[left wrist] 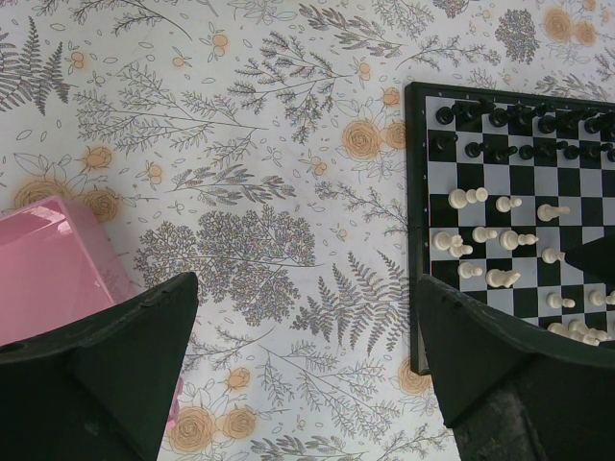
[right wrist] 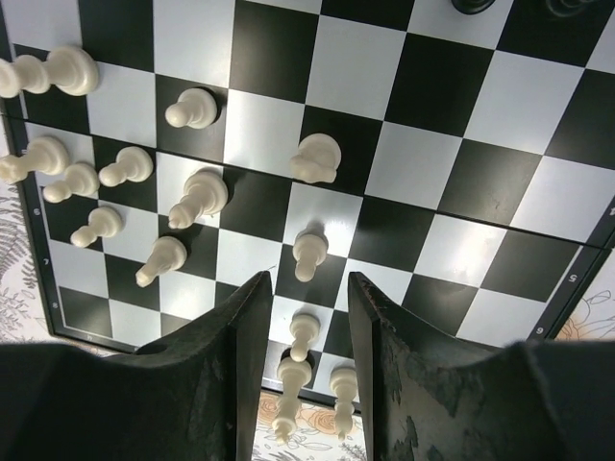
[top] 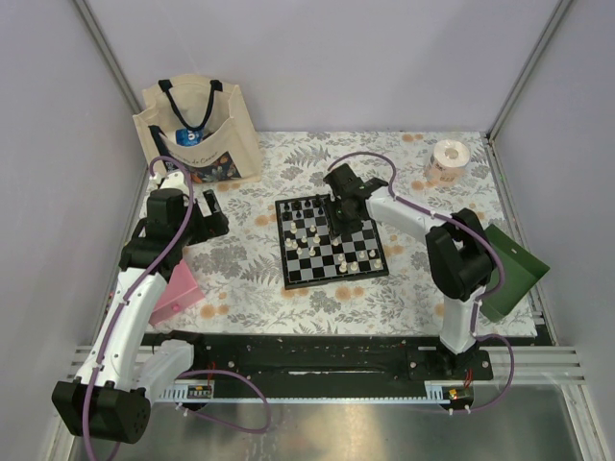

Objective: Set up the chess pieces on the board

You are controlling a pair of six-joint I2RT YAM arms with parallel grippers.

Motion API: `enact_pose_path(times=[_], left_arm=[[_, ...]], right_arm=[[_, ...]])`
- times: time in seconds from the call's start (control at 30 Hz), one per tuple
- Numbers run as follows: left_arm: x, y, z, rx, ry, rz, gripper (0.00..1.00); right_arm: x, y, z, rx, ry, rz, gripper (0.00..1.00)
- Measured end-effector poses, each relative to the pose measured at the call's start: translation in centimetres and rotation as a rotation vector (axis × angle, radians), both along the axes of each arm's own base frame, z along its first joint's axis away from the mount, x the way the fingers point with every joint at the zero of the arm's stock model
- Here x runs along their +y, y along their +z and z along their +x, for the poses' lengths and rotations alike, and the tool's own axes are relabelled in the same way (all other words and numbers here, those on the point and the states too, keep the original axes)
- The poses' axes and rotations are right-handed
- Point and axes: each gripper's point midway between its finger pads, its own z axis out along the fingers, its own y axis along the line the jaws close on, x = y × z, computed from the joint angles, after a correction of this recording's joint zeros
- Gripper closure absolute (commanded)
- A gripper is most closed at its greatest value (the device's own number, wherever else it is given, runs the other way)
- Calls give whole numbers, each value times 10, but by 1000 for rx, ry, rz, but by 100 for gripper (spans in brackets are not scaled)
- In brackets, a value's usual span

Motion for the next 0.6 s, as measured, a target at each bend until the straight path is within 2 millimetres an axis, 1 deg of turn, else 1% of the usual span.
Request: enact_pose_path(times=[0.23, 0.6], left_arm=[[0, 0, 0, 0, 0, 0, 1], [0, 0, 0, 0, 0, 0, 1]], right_arm=[[-1, -21, -2, 43, -1, -29, 58], [-1, -22, -2, 42, 0, -31, 69]])
